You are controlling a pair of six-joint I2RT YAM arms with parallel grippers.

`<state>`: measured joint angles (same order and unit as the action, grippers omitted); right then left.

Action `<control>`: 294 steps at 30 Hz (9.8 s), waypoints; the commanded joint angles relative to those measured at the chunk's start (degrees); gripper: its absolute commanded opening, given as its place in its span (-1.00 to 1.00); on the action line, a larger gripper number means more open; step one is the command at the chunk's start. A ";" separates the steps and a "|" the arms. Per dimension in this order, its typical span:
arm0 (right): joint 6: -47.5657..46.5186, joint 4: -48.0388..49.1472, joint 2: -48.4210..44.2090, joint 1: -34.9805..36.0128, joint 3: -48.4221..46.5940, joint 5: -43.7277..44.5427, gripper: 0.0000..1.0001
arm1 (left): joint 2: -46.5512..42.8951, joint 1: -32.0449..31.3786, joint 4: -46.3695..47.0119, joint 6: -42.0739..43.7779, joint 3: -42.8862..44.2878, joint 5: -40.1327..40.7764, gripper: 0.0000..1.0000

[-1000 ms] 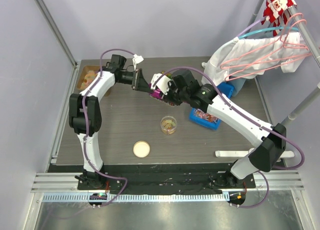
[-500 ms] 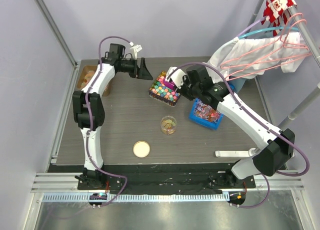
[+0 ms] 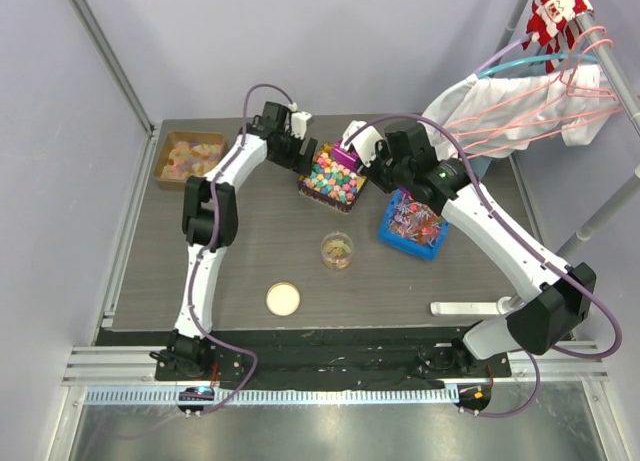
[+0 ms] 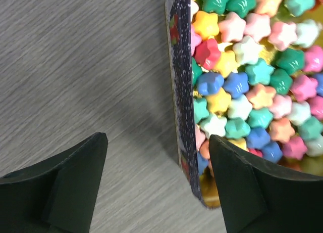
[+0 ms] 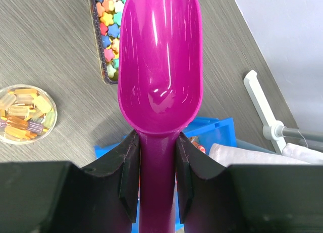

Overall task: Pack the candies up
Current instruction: Pick up the storage box at the center of the board, then scoop the fake candies from the storage box, then place the fake candies in the packing bottle, then scoop the fake candies from the storage box.

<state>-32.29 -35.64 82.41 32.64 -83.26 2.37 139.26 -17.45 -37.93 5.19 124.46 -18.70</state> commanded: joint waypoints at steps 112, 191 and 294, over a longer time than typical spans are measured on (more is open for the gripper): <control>-14.66 -11.92 40.11 12.01 -22.20 3.87 -0.98 | -26.85 -2.94 4.45 4.92 -24.36 14.13 -0.99; -17.19 -34.59 12.86 13.32 -3.48 17.66 -0.98 | -31.07 5.24 8.22 4.56 -37.10 16.33 -1.00; -20.19 -12.43 37.72 27.83 -19.72 25.05 -0.98 | -33.70 -1.62 -1.44 7.82 -33.76 14.03 -1.00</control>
<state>-60.01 -46.44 116.66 58.89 -97.38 31.29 109.21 -18.63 -44.31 16.64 88.90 -1.72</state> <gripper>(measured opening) 0.338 0.028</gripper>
